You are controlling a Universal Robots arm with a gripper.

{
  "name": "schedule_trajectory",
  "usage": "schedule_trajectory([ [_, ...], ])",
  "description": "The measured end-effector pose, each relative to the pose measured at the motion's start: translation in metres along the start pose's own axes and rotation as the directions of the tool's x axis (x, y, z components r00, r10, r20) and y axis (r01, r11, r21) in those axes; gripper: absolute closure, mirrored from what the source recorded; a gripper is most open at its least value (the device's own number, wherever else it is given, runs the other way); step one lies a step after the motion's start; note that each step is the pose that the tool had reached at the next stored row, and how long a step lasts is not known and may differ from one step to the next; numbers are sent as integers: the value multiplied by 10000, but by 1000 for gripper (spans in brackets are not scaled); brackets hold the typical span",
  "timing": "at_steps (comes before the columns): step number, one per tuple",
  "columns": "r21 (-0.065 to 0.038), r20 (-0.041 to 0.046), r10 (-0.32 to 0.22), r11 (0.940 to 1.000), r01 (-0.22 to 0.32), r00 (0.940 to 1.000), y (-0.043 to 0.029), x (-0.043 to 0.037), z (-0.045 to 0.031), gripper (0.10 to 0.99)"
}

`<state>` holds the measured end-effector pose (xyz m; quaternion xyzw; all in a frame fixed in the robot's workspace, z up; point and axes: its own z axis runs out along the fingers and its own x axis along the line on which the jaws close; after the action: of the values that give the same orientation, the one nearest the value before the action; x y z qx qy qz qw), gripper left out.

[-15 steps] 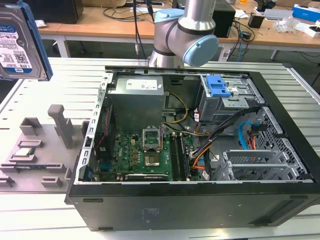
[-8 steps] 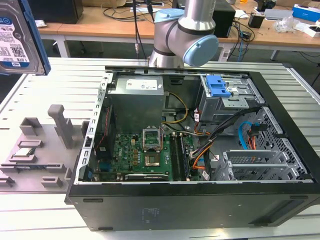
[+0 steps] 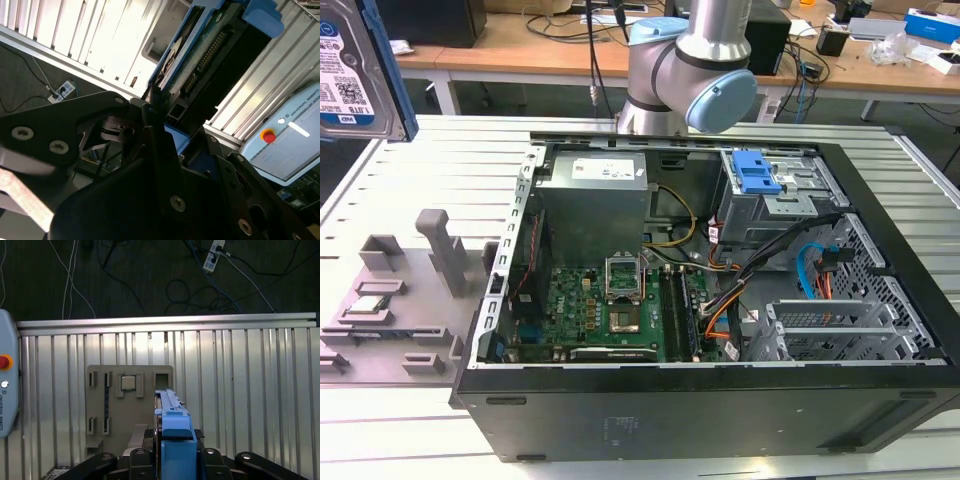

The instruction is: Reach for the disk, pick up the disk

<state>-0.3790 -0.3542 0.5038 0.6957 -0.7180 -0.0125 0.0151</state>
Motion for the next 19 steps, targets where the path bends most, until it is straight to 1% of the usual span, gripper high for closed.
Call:
schedule_trajectory([
  [2,0,1,0,10000,0,10000,-1,0,0,718],
  [5,1,-1,0,10000,0,10000,-41,-1,-1,718],
  [6,0,-6,1,10000,-1,10000,-81,-3,-3,718],
  [7,0,-9,1,10000,-1,10000,-135,-5,-6,718],
  [11,0,-9,0,10000,0,10000,-270,-9,-11,718],
  [14,1,-8,0,10000,0,10000,-455,-15,-18,718],
  [18,1,-8,0,10000,0,10000,-606,-19,-23,718],
  [19,0,-9,1,10000,-1,10000,-673,-22,-26,718],
])
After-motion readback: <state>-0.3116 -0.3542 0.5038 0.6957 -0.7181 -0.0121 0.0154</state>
